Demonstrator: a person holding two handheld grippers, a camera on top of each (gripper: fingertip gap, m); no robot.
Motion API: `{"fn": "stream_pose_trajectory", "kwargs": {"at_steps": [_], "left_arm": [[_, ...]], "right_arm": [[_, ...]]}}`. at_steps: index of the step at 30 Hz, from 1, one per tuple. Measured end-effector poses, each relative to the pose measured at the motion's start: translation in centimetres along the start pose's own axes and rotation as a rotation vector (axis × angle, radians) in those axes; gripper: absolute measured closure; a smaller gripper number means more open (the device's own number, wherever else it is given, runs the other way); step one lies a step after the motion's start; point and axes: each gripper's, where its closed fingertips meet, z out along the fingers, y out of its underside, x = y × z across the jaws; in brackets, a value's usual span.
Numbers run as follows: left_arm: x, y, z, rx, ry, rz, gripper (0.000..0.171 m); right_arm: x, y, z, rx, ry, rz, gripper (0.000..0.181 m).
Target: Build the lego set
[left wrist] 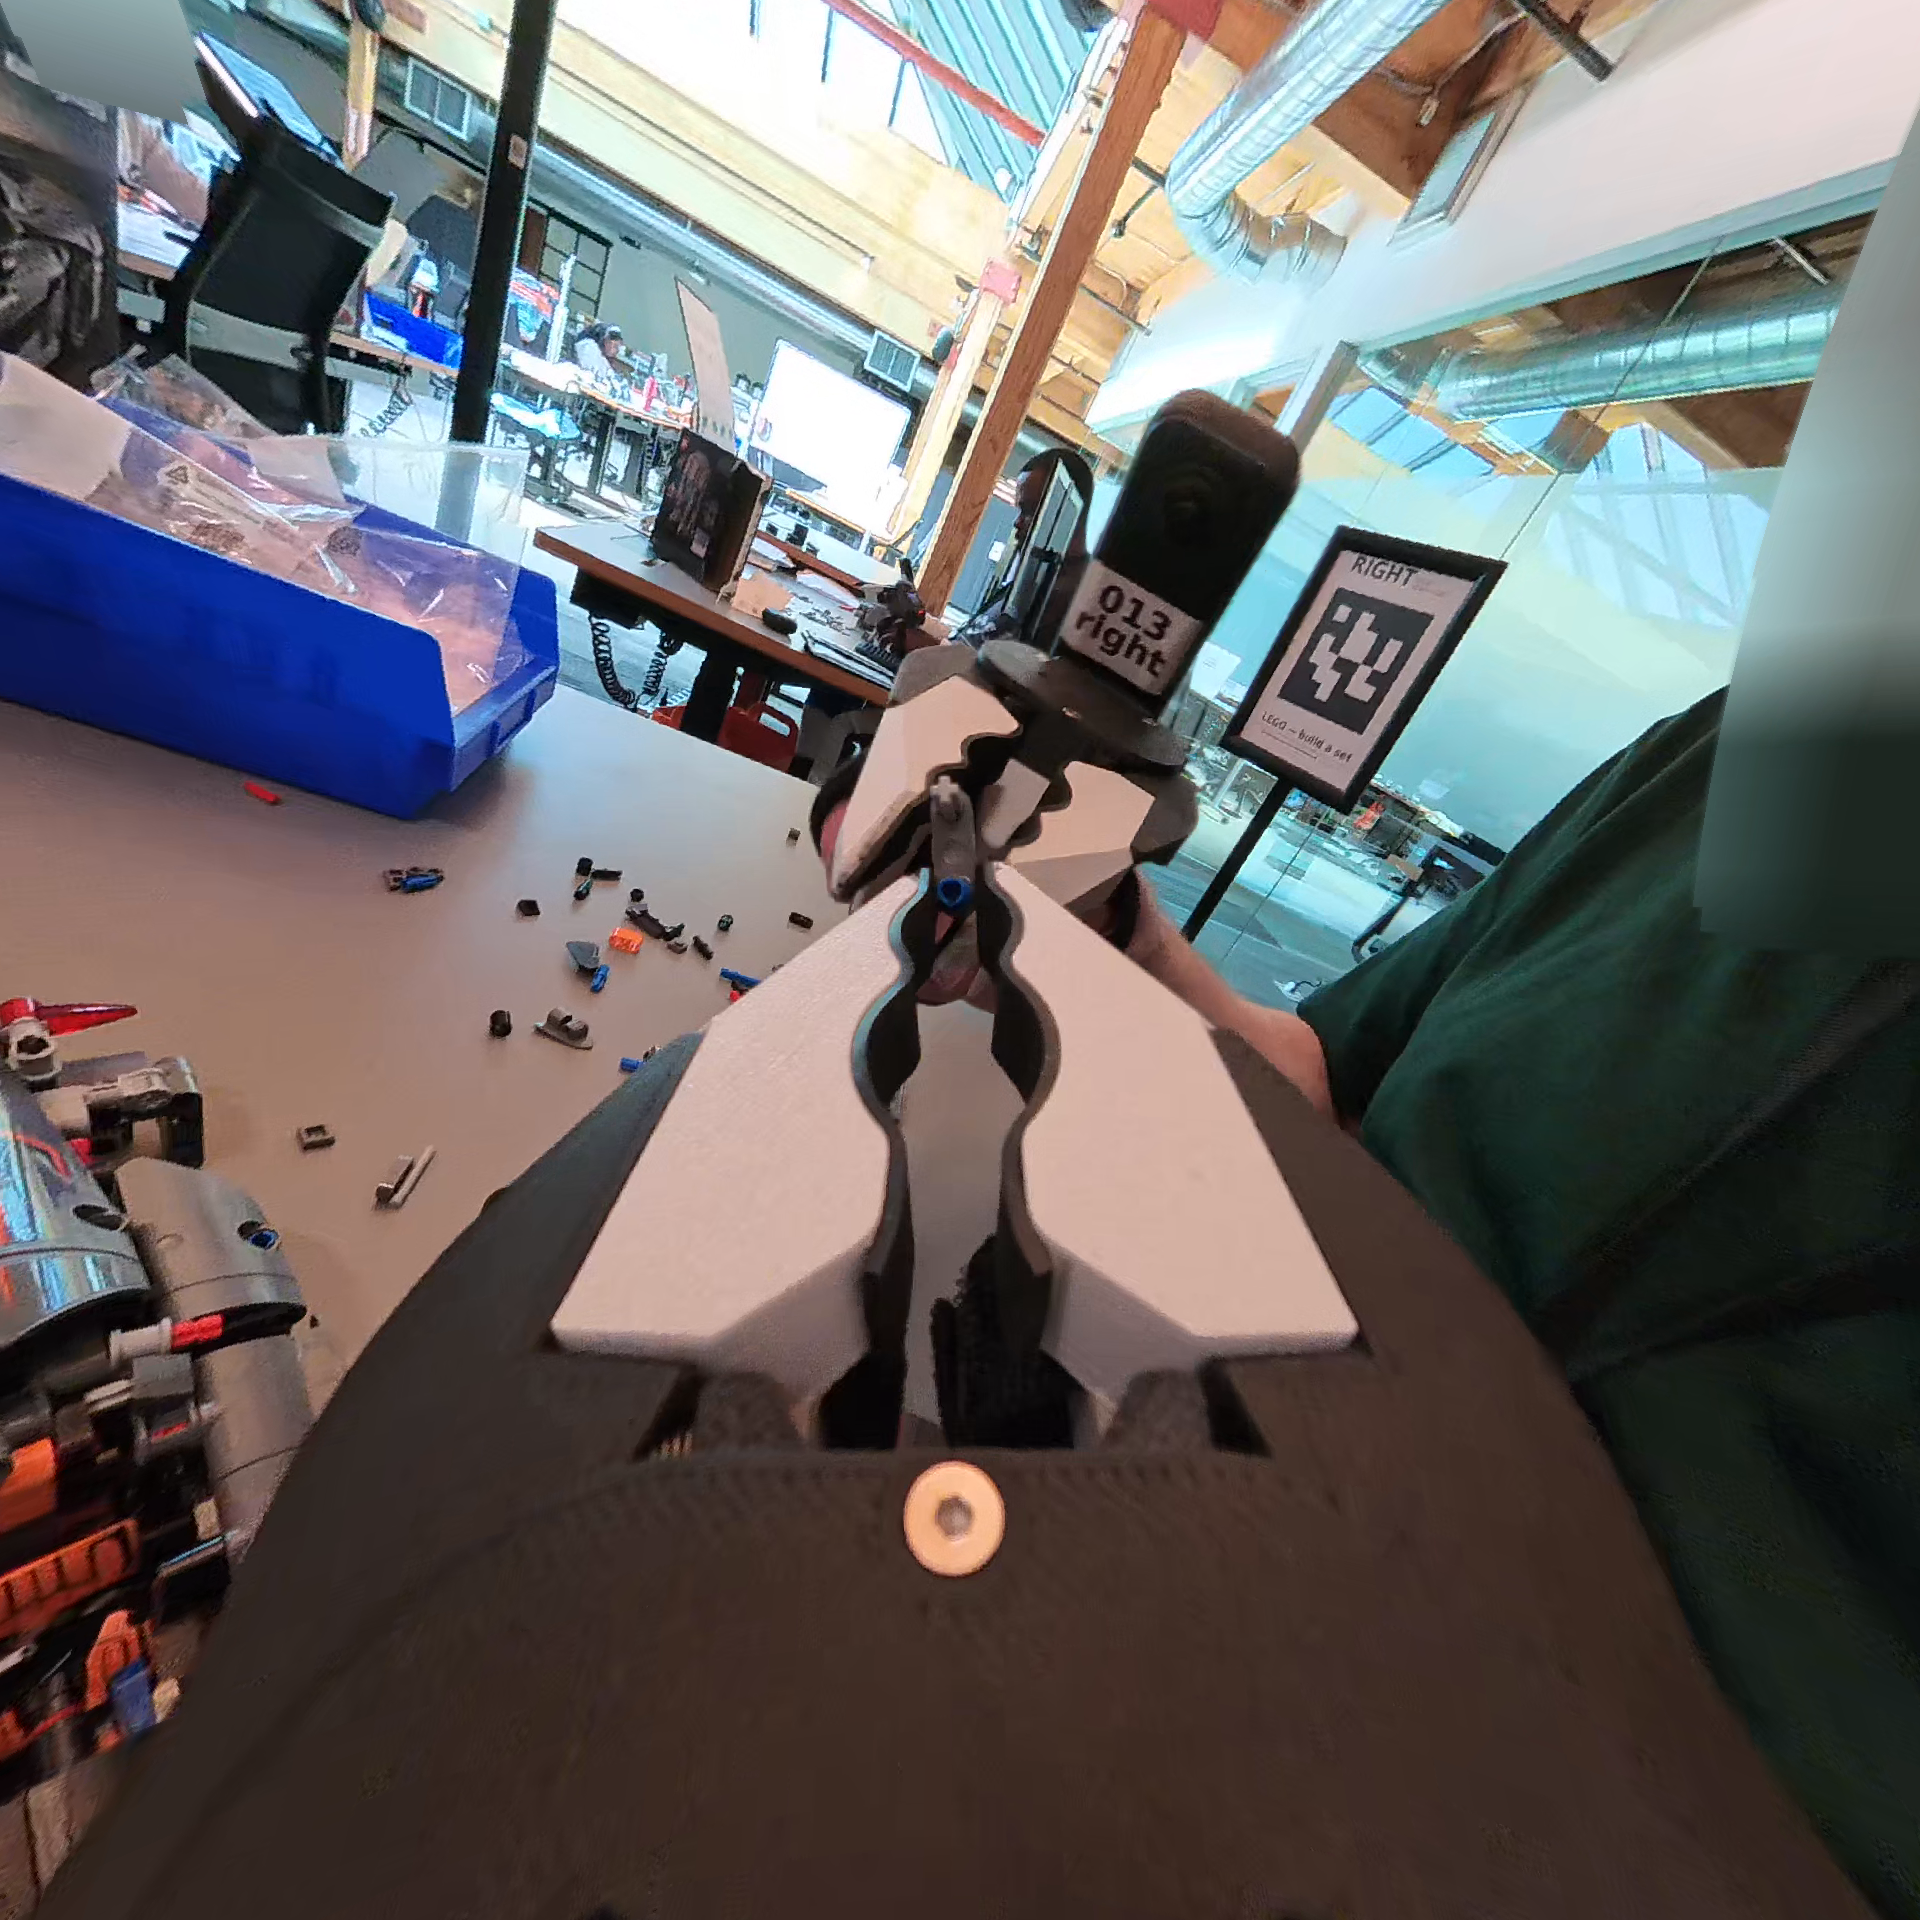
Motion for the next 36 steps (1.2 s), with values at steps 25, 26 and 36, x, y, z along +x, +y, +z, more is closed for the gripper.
{"fn": "stream_pose_trajectory", "kwargs": {"at_steps": [25,26,36], "left_arm": [[0.2,-0.2,1.1,0.008,-0.032,0.105,0.165],[-0.1,-0.1,1.1,0.001,-0.05,0.108,0.16],[-1.0,1.1,-3.6,-0.124,-0.3,0.237,0.143]], "right_arm": [[0.0,-2.4,-1.8,0.246,-0.187,0.302,0.176],[0.2,-2.4,-1.9,0.249,-0.18,0.302,0.176],[2.1,-0.8,-4.7,0.205,-0.033,0.256,0.176]]}}
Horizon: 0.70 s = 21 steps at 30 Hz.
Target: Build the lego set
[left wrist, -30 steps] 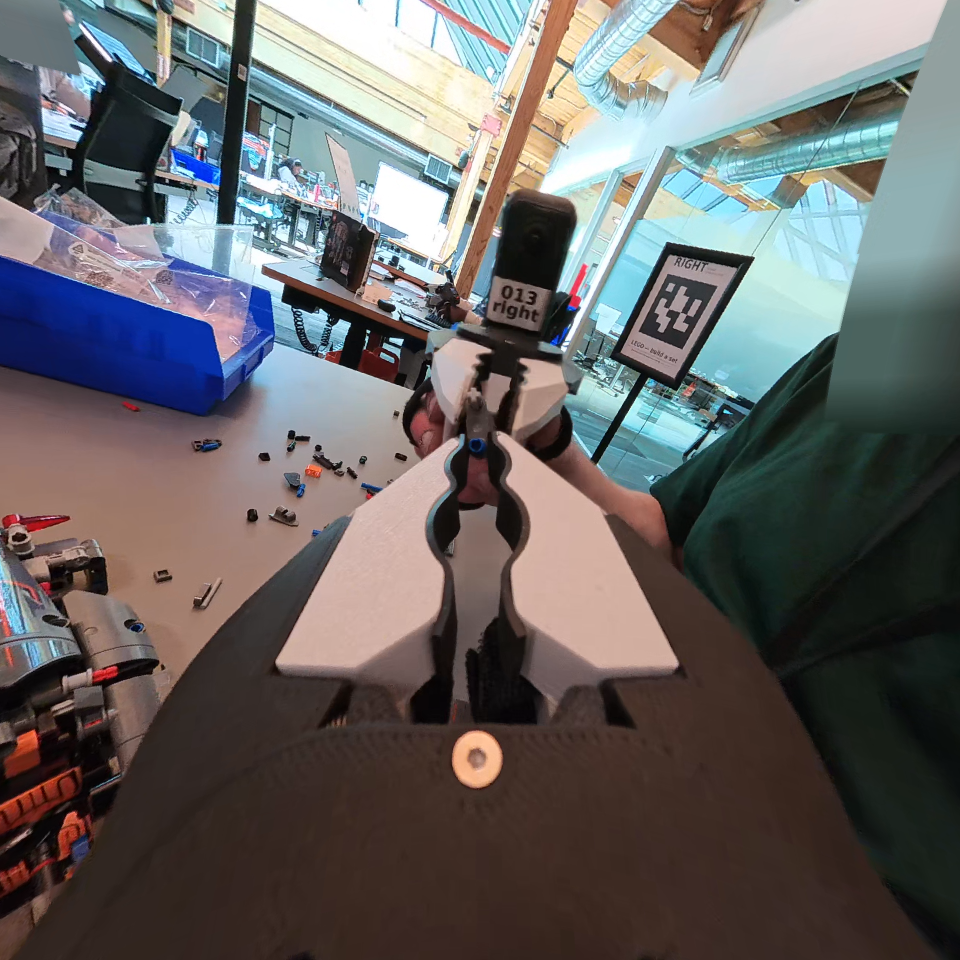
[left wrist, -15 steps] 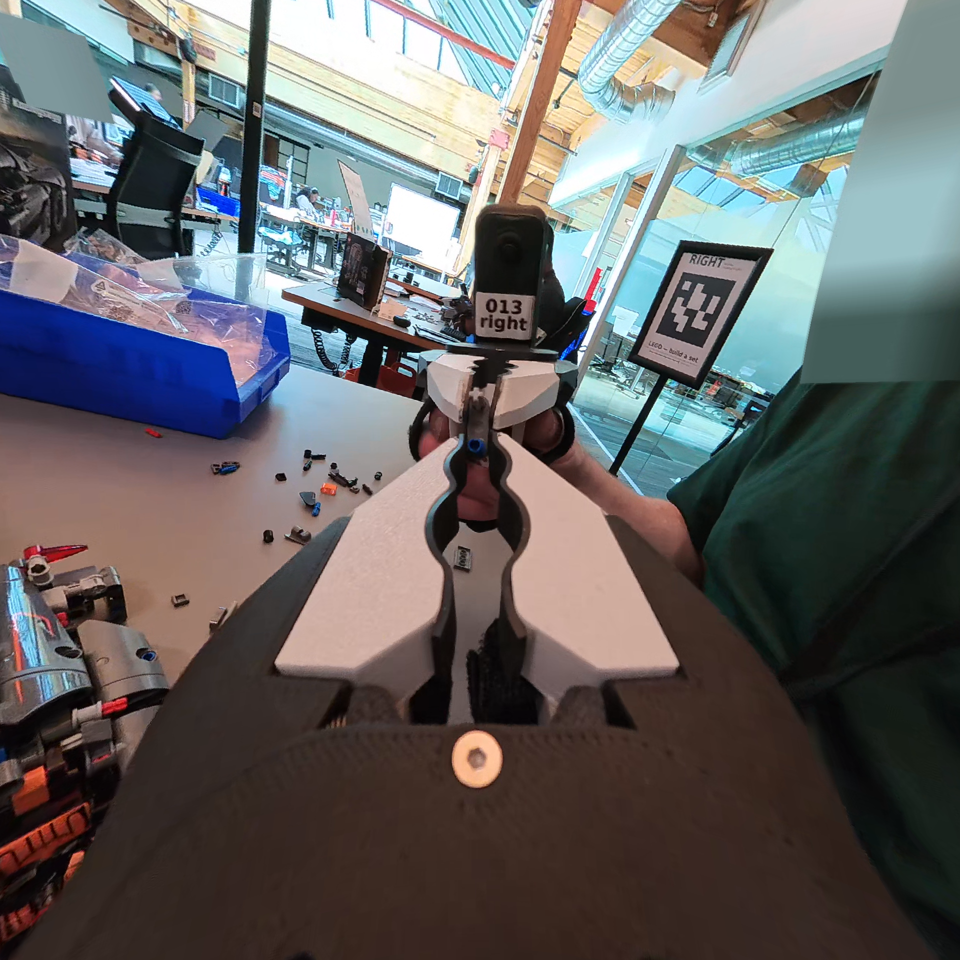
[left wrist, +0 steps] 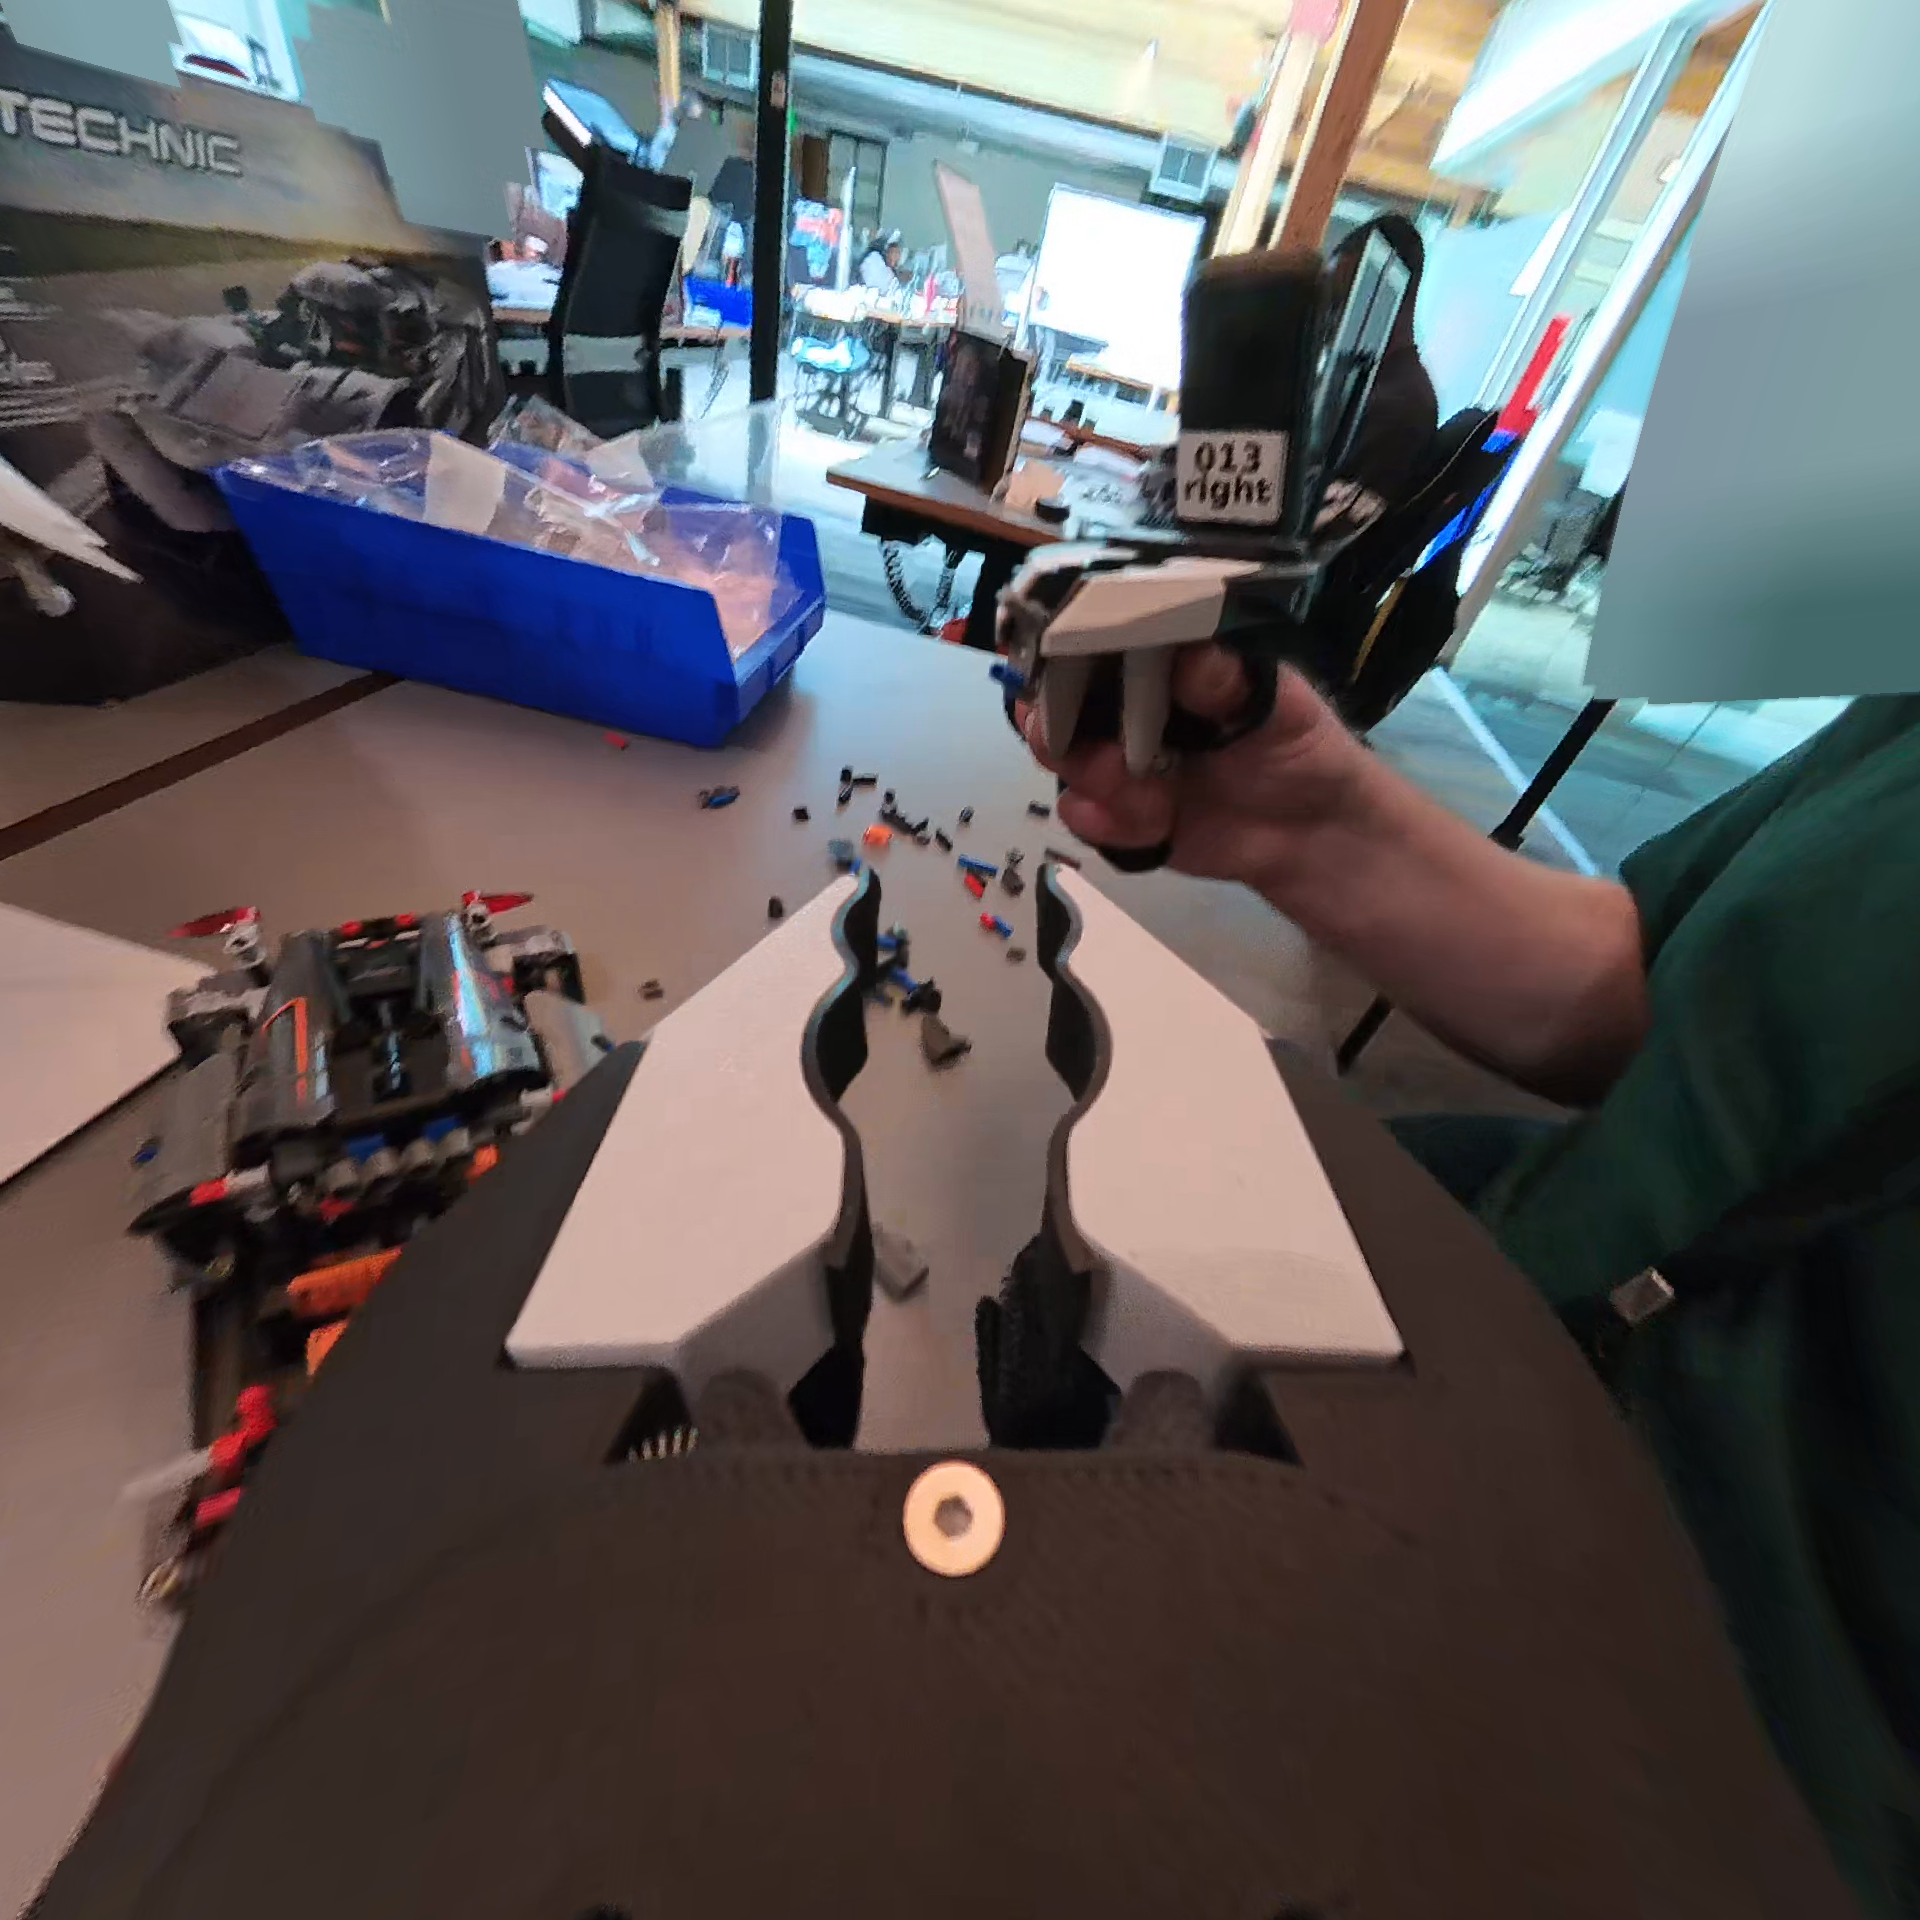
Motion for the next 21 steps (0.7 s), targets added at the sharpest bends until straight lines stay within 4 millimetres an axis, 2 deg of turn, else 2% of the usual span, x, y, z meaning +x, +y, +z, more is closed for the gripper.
{"fn": "stream_pose_trajectory", "kwargs": {"at_steps": [4,7,11,18,21], "left_arm": [[1.1,3.0,-1.1,-0.157,-0.054,0.076,0.139],[2.2,5.6,-0.9,-0.291,-0.057,0.116,0.137],[2.6,9.5,-0.5,-0.488,-0.091,0.185,0.136],[3.9,14.0,2.3,-0.617,-0.043,0.279,0.135],[4.1,15.8,3.2,-0.663,-0.018,0.284,0.128]], "right_arm": [[0.4,1.6,-1.0,-0.026,0.033,0.012,0.176],[0.3,2.8,-1.3,-0.057,0.044,0.013,0.176],[0.2,3.7,-1.6,-0.09,0.068,-0.01,0.176],[-0.2,4.4,-2.1,-0.11,0.072,-0.016,0.176],[-0.6,4.7,-2.2,-0.113,0.059,-0.013,0.176]]}}
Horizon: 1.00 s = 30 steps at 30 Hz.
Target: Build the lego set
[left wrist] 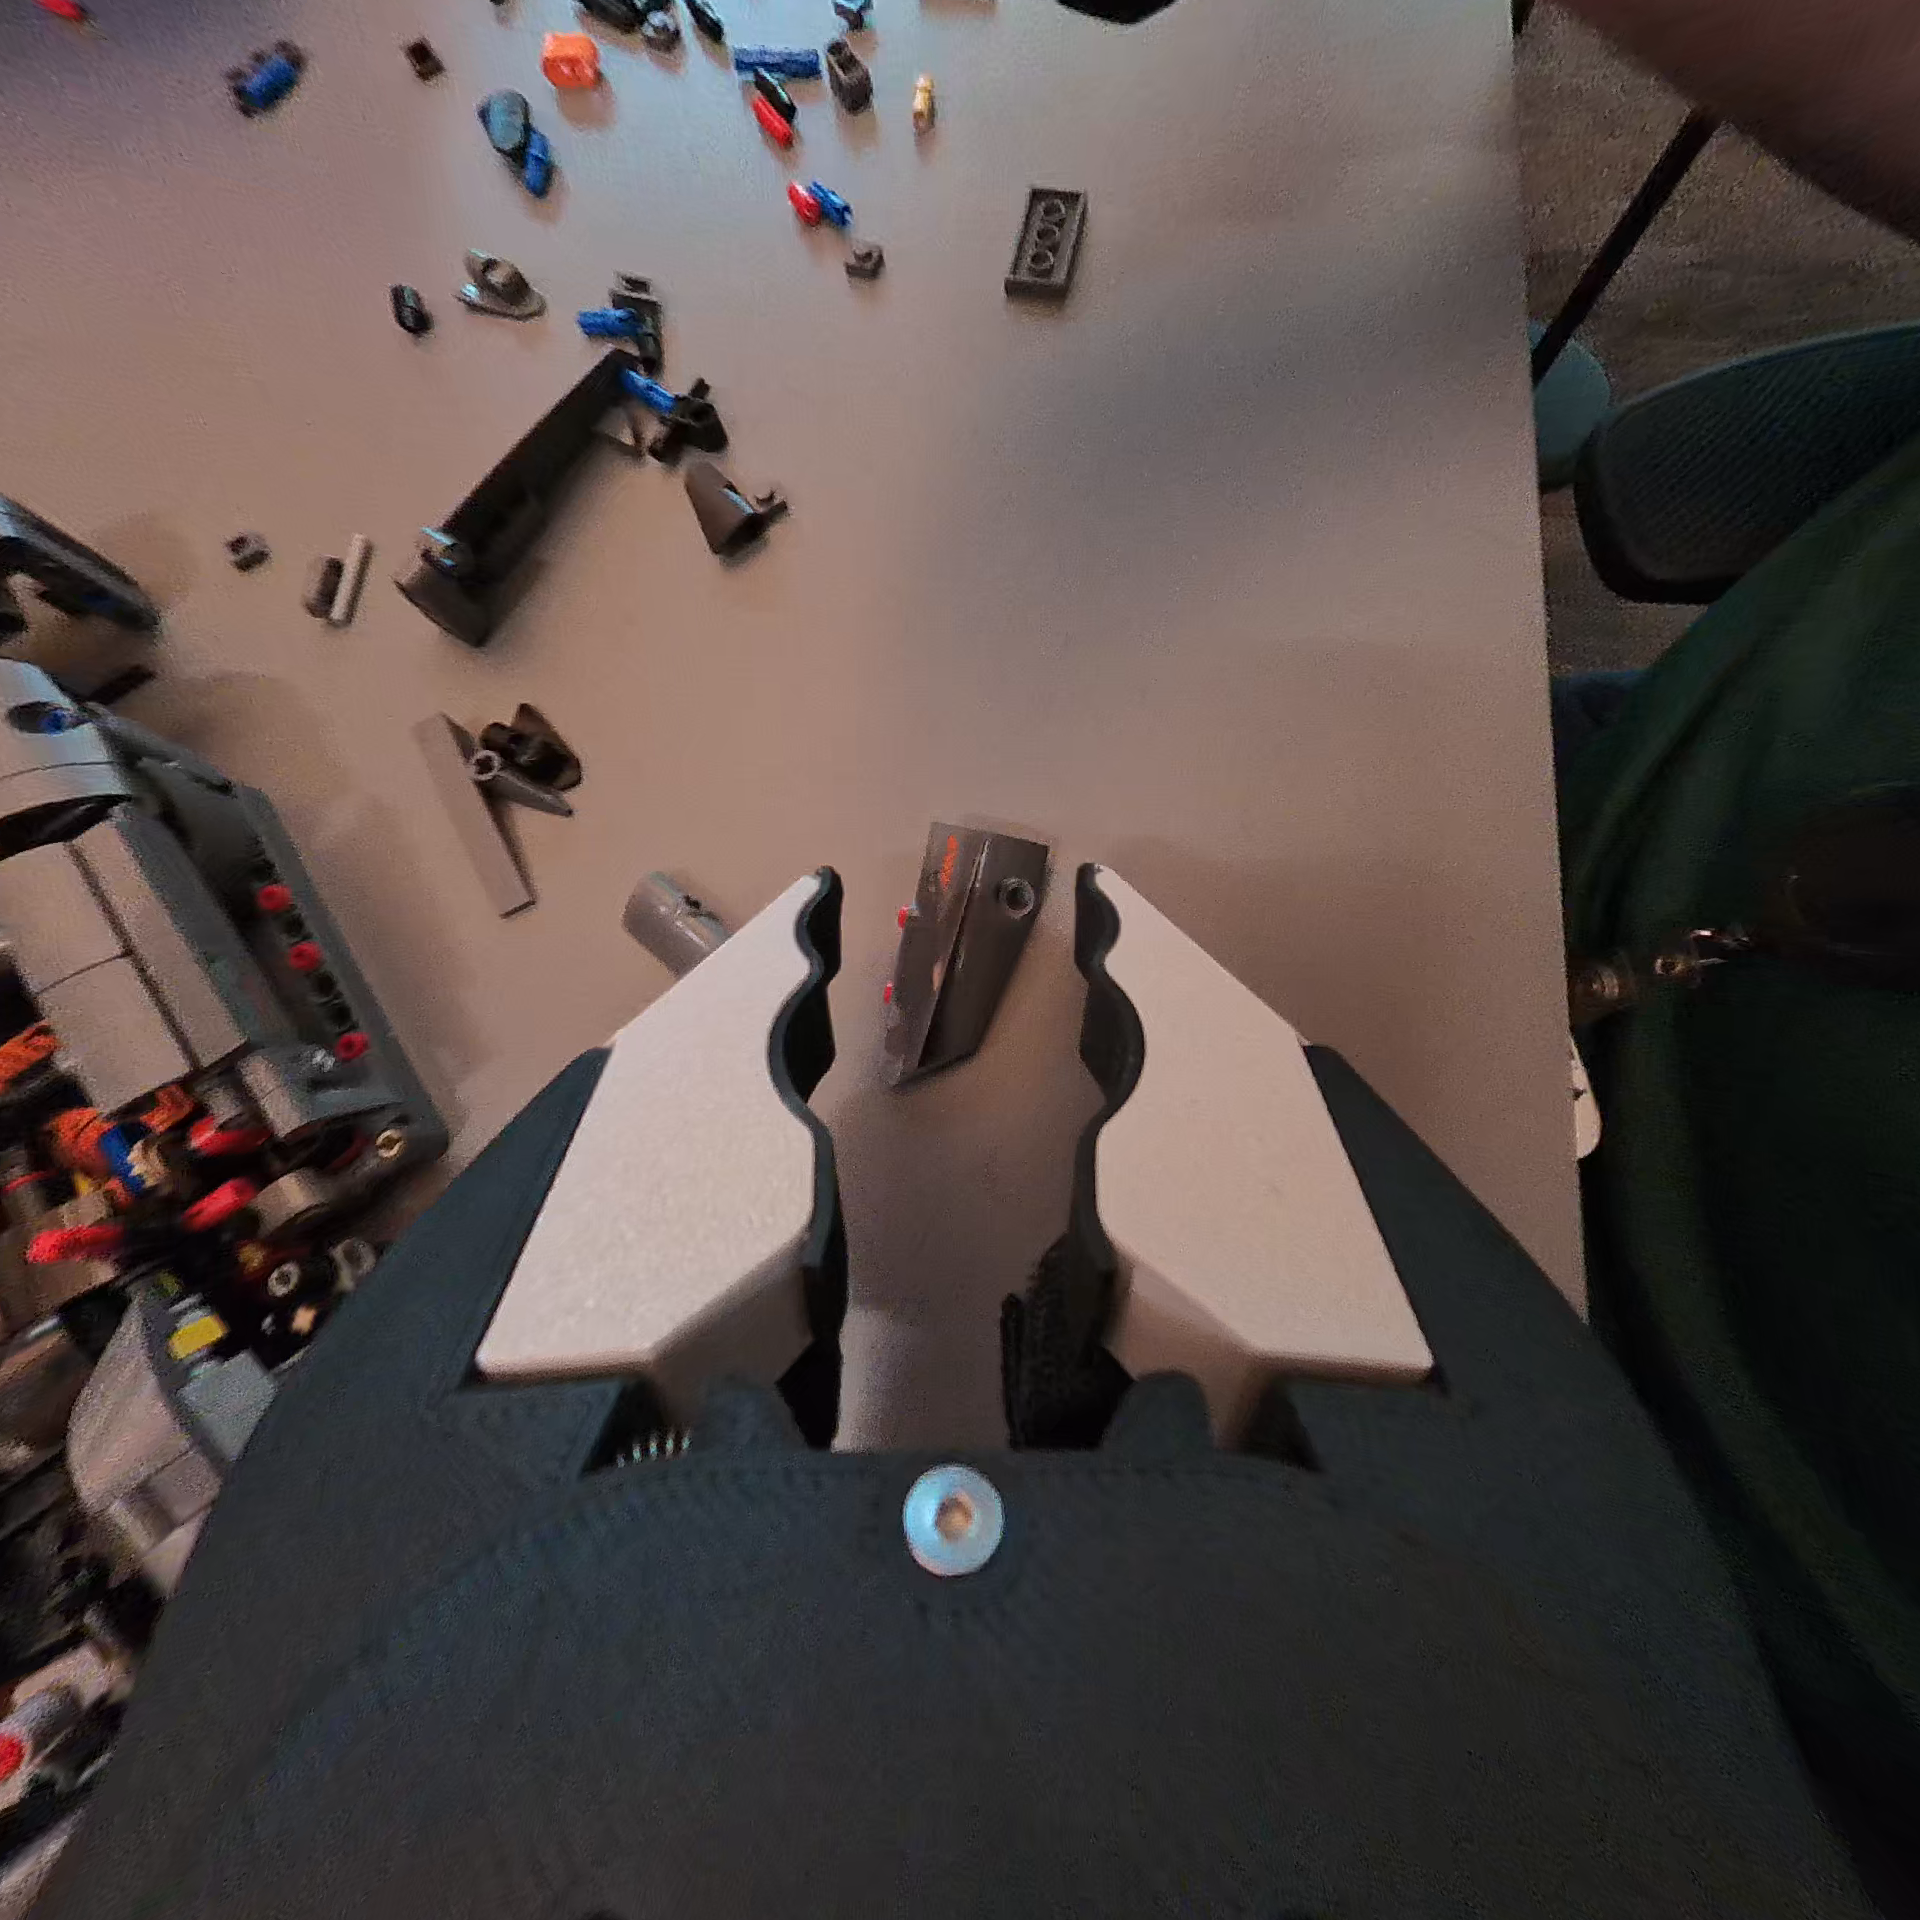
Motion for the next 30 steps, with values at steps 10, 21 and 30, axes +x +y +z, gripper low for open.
{"fn": "stream_pose_trajectory", "kwargs": {"at_steps": [10,21,30], "left_arm": [[0.8,0.7,1.9,-0.046,0.031,0.034,0.147],[-1.2,-2.0,-2.0,0.172,0.028,-0.026,0.147],[-2.1,-6.3,-8.6,0.471,0.185,-0.012,0.147]], "right_arm": [[-0.5,0.5,0.2,0.003,-0.028,-0.005,0.176],[-0.4,0.4,0.2,-0.029,-0.023,-0.042,0.176],[-0.9,-0.2,0.6,-0.025,-0.043,-0.06,0.176]]}}
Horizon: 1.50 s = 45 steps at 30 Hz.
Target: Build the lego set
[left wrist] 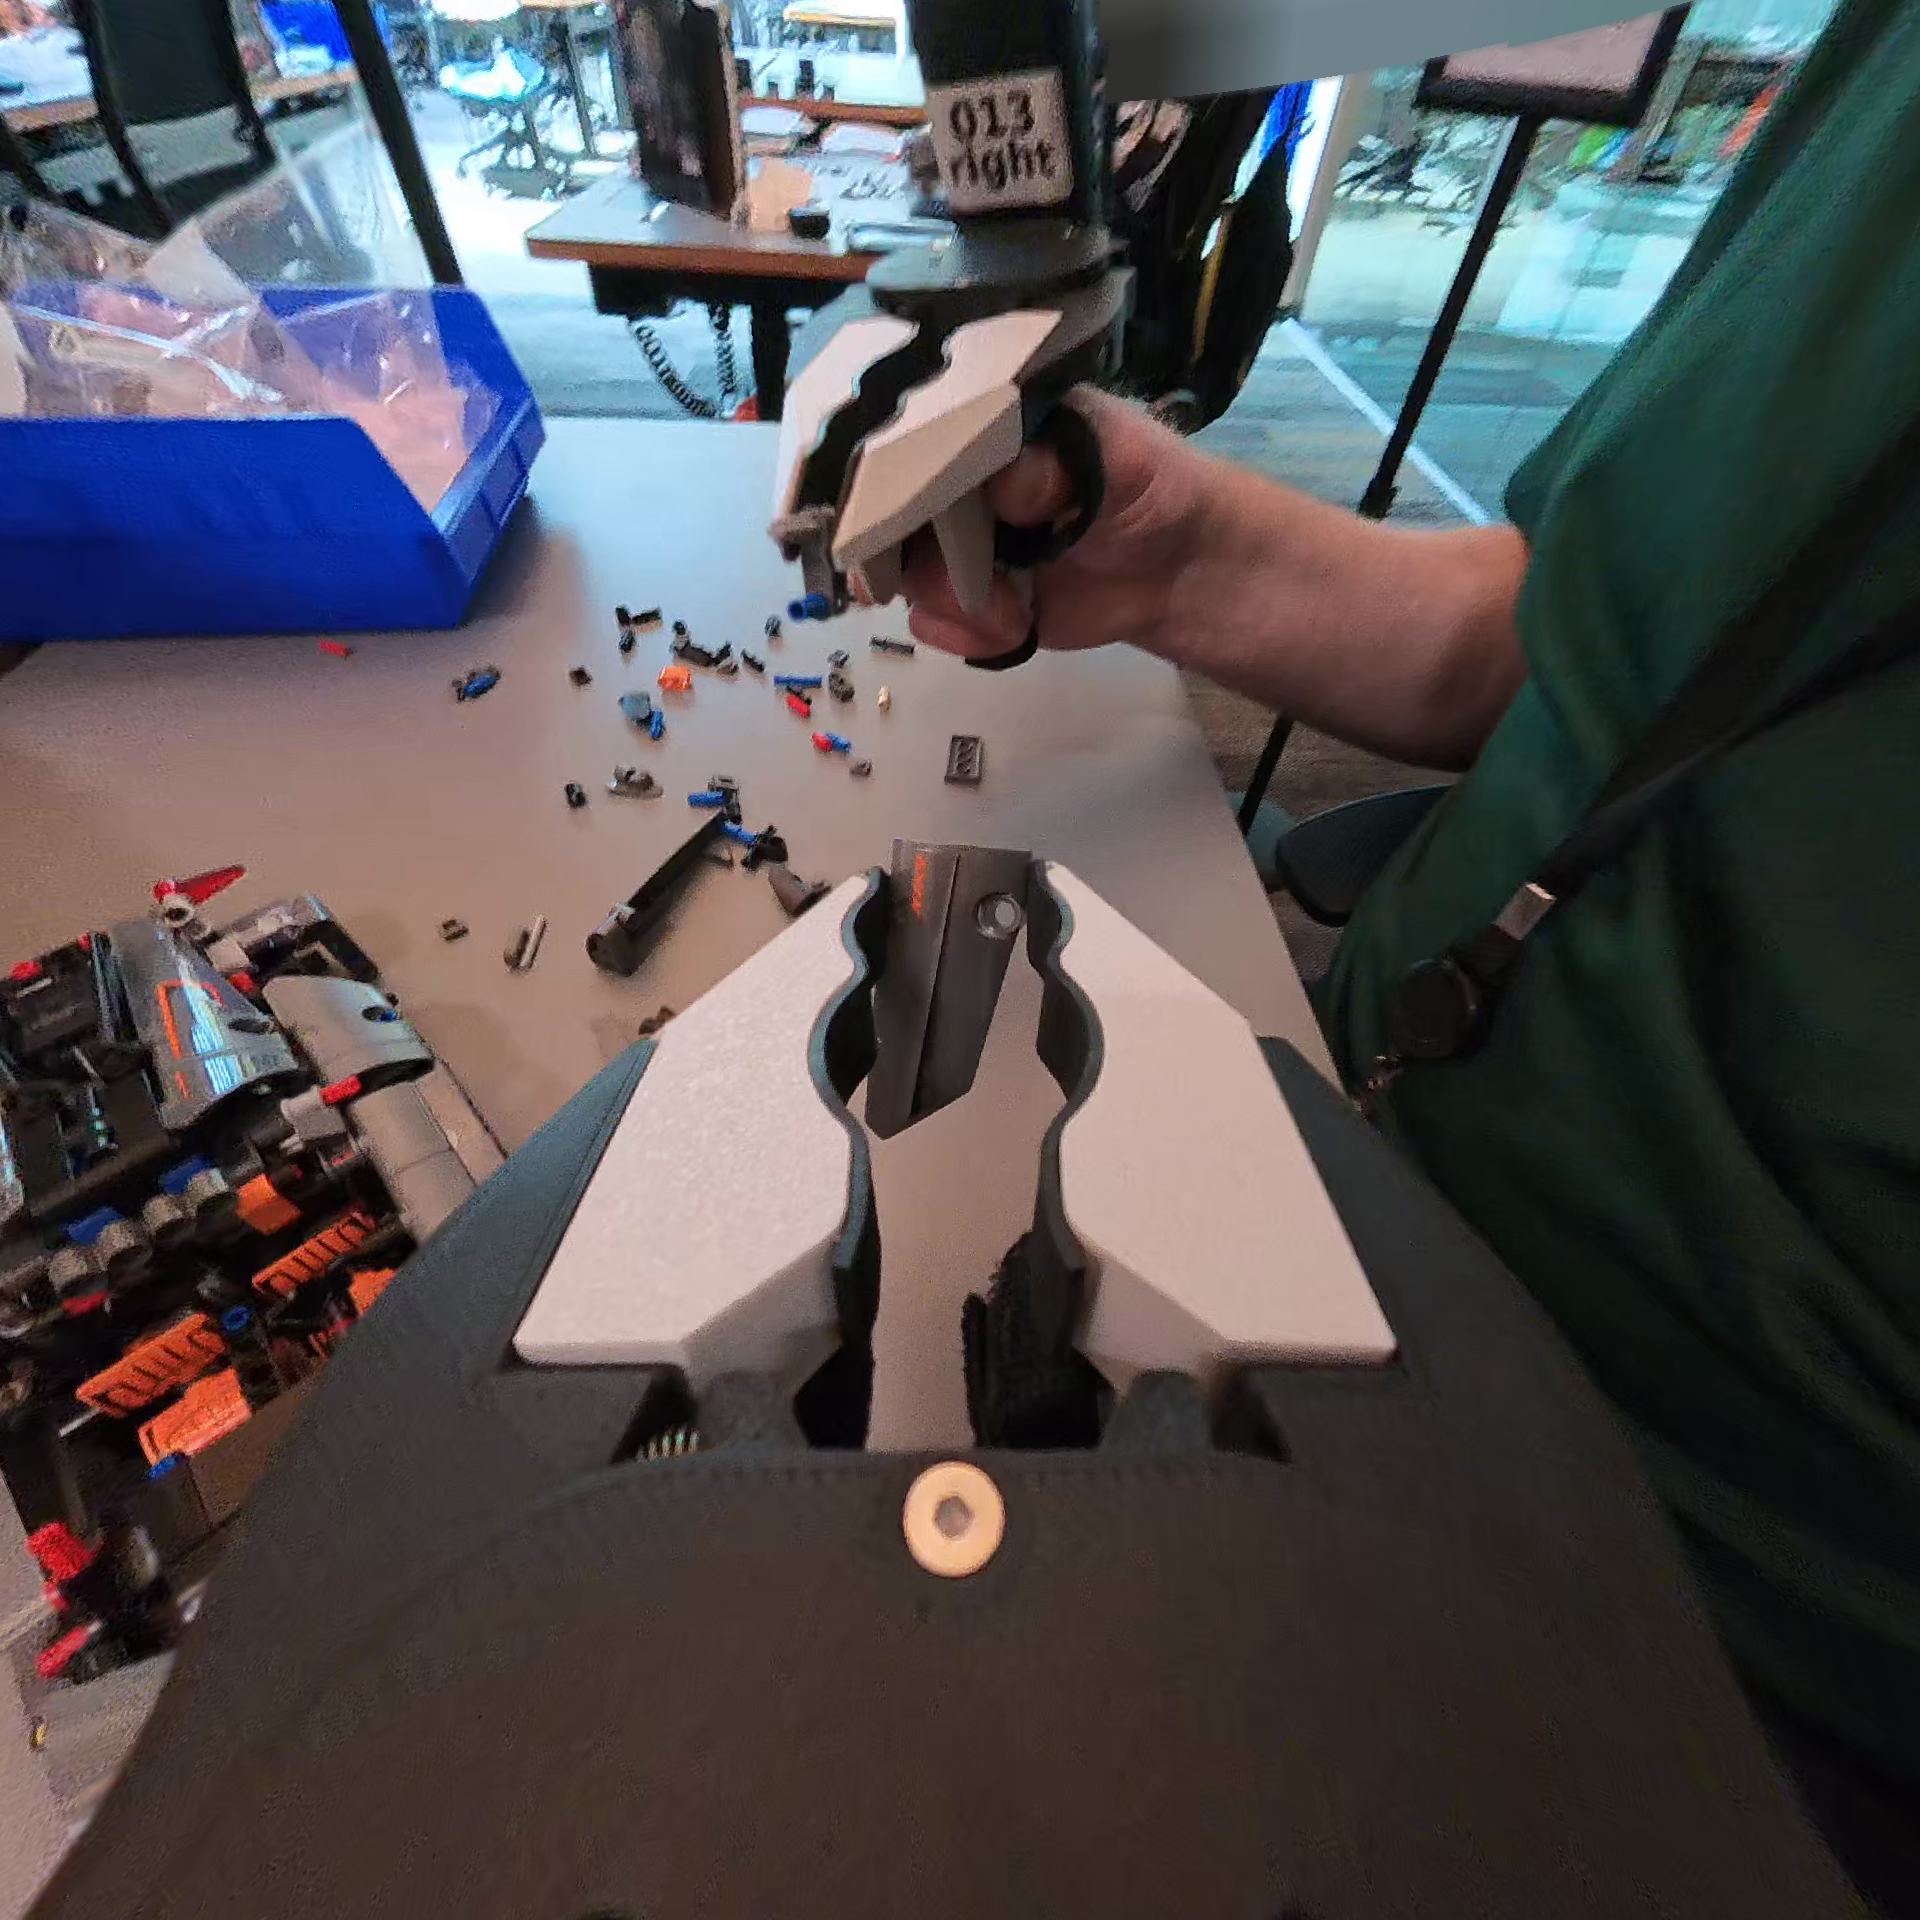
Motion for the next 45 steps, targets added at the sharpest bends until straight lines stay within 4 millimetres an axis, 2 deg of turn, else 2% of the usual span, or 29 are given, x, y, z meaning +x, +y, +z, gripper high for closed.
{"fn": "stream_pose_trajectory", "kwargs": {"at_steps": [5,9,12,16,20,22,25,31,39,45], "left_arm": [[-0.7,-1.5,-1.6,0.062,0.021,0.023,0.147],[-1.0,-2.5,-2.0,0.112,0.006,0.027,0.147],[-1.2,-2.3,-1.8,0.091,-0.031,0.026,0.148],[-1.2,1.3,0.2,-0.165,-0.135,0.028,0.147],[-0.4,6.6,2.4,-0.43,-0.206,0.024,0.147],[0.6,8.3,3.5,-0.481,-0.182,0.0,0.147],[0.9,9.9,4.4,-0.54,-0.192,0.004,0.147],[0.5,11.7,4.8,-0.63,-0.213,0.032,0.146],[0.4,11.4,4.2,-0.636,-0.2,-0.016,0.139],[0.2,12.1,3.9,-0.711,-0.135,-0.052,0.147]], "right_arm": [[-0.5,-0.1,0.2,-0.001,-0.012,-0.012,0.176],[-0.7,-0.1,0.3,-0.003,-0.018,-0.014,0.176],[-0.8,-0.1,0.3,-0.008,-0.019,-0.019,0.176],[-0.5,0.2,0.0,-0.012,-0.011,-0.015,0.176],[-0.2,0.6,-0.3,-0.005,-0.005,0.002,0.176],[-0.3,0.8,-0.2,-0.004,-0.01,0.006,0.176],[-0.6,1.0,-0.1,-0.01,-0.019,0.004,0.176],[-0.8,0.9,-0.7,-0.001,-0.015,-0.004,0.176],[-0.9,1.2,-1.7,0.015,-0.006,0.001,0.176],[-0.8,1.5,-1.9,0.016,-0.008,0.008,0.176]]}}
